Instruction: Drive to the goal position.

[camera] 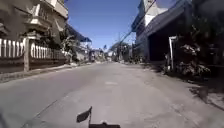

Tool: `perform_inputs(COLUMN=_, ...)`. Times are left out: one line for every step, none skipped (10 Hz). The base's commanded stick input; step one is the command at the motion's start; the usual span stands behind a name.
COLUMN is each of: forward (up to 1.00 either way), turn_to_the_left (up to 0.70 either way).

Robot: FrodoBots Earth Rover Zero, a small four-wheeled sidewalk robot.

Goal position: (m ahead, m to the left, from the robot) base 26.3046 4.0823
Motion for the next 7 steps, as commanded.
perform_inputs(forward=0.7, turn_to_the_left=-0.03)
perform_inputs(forward=0.7, turn_to_the_left=-0.03)
perform_inputs(forward=0.7, turn_to_the_left=-0.03)
perform_inputs(forward=0.7, turn_to_the_left=-0.03)
perform_inputs(forward=0.7, turn_to_the_left=-0.03)
perform_inputs(forward=0.7, turn_to_the_left=-0.03)
perform_inputs(forward=0.7, turn_to_the_left=-0.03)
